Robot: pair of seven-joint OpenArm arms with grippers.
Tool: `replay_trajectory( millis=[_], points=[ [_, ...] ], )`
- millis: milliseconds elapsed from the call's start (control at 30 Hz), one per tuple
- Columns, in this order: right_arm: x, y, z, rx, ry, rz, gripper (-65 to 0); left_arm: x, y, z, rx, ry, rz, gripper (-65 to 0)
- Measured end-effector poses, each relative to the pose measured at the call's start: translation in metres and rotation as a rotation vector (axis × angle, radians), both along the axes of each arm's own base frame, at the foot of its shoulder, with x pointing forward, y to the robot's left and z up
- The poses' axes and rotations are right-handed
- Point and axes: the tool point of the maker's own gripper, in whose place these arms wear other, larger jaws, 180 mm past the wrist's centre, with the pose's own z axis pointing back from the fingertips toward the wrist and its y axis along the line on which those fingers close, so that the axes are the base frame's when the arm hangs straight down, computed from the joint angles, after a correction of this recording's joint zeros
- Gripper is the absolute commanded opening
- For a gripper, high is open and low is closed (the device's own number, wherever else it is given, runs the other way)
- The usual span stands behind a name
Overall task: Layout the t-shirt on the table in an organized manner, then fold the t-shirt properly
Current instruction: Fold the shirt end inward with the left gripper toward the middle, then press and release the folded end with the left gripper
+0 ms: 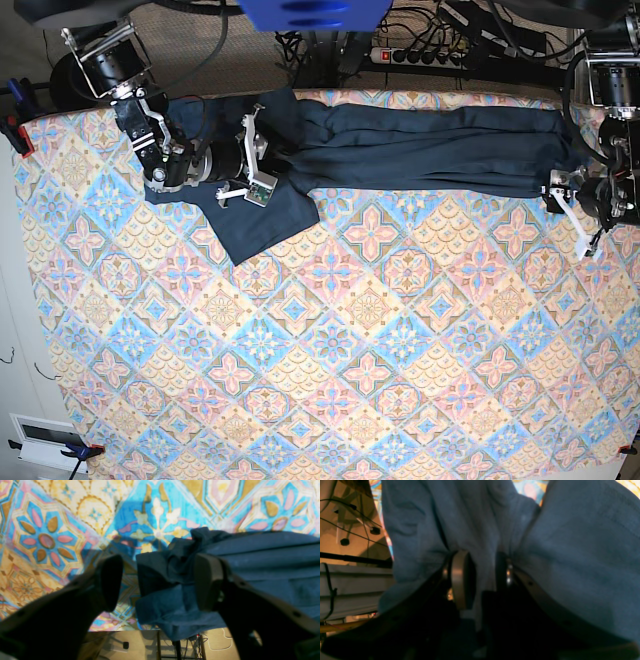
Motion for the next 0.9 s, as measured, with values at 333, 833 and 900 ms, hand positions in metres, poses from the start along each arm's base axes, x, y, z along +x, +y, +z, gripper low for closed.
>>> replay_trajectory(
  millis=[333,833,900],
  points=[
    [0.0,0.0,0.0,0.001,0.0,0.002,-46.2,0.0,-0.002,-0.003,-0.001,0.003,0.0,-20.4],
    [0.0,0.001,0.0,0.002,0.0,0.002,-46.2,-0.001,-0.04,-0.038,0.07,0.044,-0.133,-35.1],
    [0.0,0.001,0.0,0.004,-0.001,0.001,-46.2,0.0,-0.038,-0.038,0.082,0.04,-0.138,-49.2]
  ],
)
